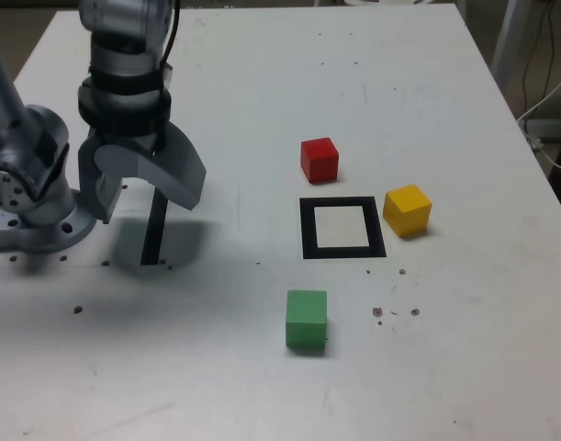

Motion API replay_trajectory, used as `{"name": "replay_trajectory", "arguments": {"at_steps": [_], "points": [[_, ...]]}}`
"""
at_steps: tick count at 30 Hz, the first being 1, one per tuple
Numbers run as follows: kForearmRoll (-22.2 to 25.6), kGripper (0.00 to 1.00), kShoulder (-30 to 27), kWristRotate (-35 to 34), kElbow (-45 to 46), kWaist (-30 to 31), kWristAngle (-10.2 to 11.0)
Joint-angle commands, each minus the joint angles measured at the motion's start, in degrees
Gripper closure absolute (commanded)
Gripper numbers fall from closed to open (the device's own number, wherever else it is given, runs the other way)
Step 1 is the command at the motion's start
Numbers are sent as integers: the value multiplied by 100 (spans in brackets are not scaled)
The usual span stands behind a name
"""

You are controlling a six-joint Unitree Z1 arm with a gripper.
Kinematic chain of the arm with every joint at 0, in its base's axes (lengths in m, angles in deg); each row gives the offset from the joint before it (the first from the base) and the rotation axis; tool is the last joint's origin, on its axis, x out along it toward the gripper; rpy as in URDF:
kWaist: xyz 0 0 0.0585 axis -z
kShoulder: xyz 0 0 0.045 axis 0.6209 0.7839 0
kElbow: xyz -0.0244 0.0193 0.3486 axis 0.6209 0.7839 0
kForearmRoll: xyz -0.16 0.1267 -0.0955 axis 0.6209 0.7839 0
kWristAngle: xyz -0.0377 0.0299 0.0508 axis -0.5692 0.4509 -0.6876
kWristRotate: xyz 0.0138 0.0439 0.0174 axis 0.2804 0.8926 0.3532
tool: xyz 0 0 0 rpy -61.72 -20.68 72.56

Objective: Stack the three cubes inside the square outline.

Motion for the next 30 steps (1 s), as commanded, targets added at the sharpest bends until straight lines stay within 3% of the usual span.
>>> {"name": "replay_trajectory", "arguments": {"at_steps": [1,19,30], "points": [[20,0,4,-11,-22,11,-7],[162,1,9,-232,-232,11,107],[546,1,379,-458,-1271,5,284]]}}
